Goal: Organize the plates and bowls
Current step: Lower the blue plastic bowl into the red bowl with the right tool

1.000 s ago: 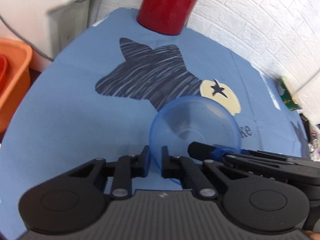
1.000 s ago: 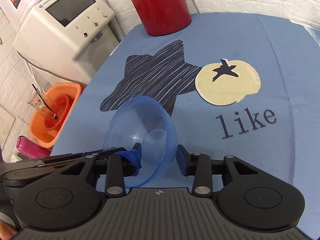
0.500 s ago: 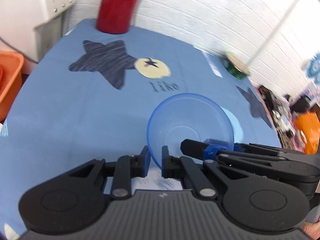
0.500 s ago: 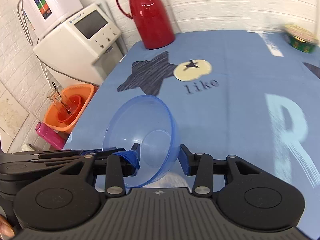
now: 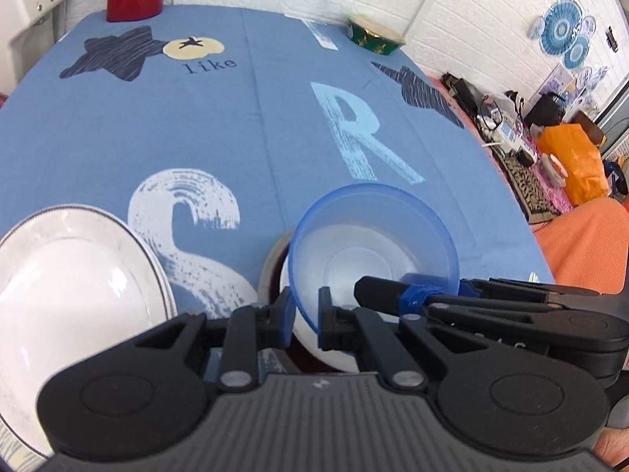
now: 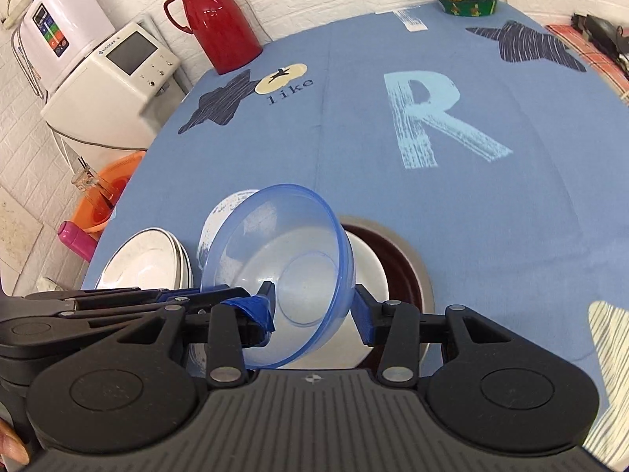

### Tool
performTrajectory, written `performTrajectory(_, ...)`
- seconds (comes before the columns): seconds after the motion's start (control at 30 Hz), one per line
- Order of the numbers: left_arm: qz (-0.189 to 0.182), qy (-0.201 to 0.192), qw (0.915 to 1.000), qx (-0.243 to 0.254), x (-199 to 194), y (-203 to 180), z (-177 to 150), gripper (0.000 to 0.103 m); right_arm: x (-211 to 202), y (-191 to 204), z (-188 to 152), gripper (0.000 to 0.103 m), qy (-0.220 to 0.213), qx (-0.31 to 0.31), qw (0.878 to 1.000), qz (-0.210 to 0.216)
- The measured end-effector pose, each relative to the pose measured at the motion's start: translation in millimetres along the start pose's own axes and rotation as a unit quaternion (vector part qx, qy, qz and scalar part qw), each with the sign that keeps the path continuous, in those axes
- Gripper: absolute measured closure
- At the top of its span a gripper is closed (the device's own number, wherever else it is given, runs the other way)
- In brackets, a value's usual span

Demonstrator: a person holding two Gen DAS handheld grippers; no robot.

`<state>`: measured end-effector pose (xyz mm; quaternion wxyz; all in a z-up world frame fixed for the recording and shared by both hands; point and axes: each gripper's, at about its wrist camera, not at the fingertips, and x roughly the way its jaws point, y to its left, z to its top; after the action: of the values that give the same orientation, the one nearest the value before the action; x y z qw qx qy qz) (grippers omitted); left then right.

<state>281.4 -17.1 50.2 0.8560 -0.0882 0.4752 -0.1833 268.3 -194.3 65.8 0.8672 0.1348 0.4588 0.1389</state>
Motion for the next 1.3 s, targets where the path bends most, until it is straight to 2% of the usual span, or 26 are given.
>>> performTrajectory(0.17,0.015,-0.01,0.9997,0.017,-3.1,-6.0,-6.3,0.103,-2.5,-8.2,-9.6,0.075,-0.003,0.01,1.0,0.016)
performTrajectory(0.33,0.009,-0.003,0.9998,0.017,-0.7,-7.2,-2.8,0.101,-7.3,-17.8,-13.5,0.077,-0.004,0.04,0.999,0.029)
performTrajectory(0.4,0.005,-0.005,0.9999,0.008,-1.3,-3.6,-0.4,0.086,-9.7,-20.9,-13.0,0.076,-0.006,0.057,0.998,0.034)
performTrajectory(0.43,0.017,-0.006,0.9998,0.005,-1.7,-2.4,0.4,0.076,-10.8,-21.7,-12.8,0.076,-0.006,0.06,0.998,0.034)
performTrajectory(0.47,0.032,-0.008,0.9995,0.002,-1.9,-0.9,0.8,0.059,-12.3,-22.5,-12.0,0.075,-0.009,0.062,0.997,0.034)
performTrajectory(0.5,0.036,-0.014,0.9992,0.002,-2.3,1.8,1.4,0.05,-13.8,-23.0,-11.7,0.075,-0.011,0.06,0.998,0.033)
performTrajectory(0.67,0.008,-0.018,0.9995,-0.026,-7.8,16.3,0.8,0.035,-22.2,-20.6,-12.6,0.074,-0.024,0.036,0.999,0.016)
performTrajectory(0.77,0.007,-0.029,0.9994,-0.02,-13.8,14.7,1.4,0.035,-28.8,-20.1,-15.6,0.074,-0.039,0.017,0.999,-0.011)
performTrajectory(0.87,0.006,-0.036,0.9993,-0.01,-18.1,10.7,0.8,0.035,-37.0,-27.3,-21.0,0.073,-0.051,0.033,0.998,0.0)
performTrajectory(1.03,0.0,-0.042,0.9991,0.004,-21.5,3.0,-3.6,0.034,-33.0,-35.2,-25.6,0.072,-0.053,0.035,0.998,-0.016)
performTrajectory(1.13,-0.001,-0.041,0.9991,0.008,-21.5,1.1,-4.8,0.034,-27.7,-41.7,-24.5,0.072,-0.042,0.056,0.998,-0.005)
performTrajectory(1.3,0.0,-0.049,0.9988,-0.004,-27.9,6.6,-2.1,0.034,-44.1,-45.5,-20.3,0.072,-0.069,0.076,0.994,0.022)
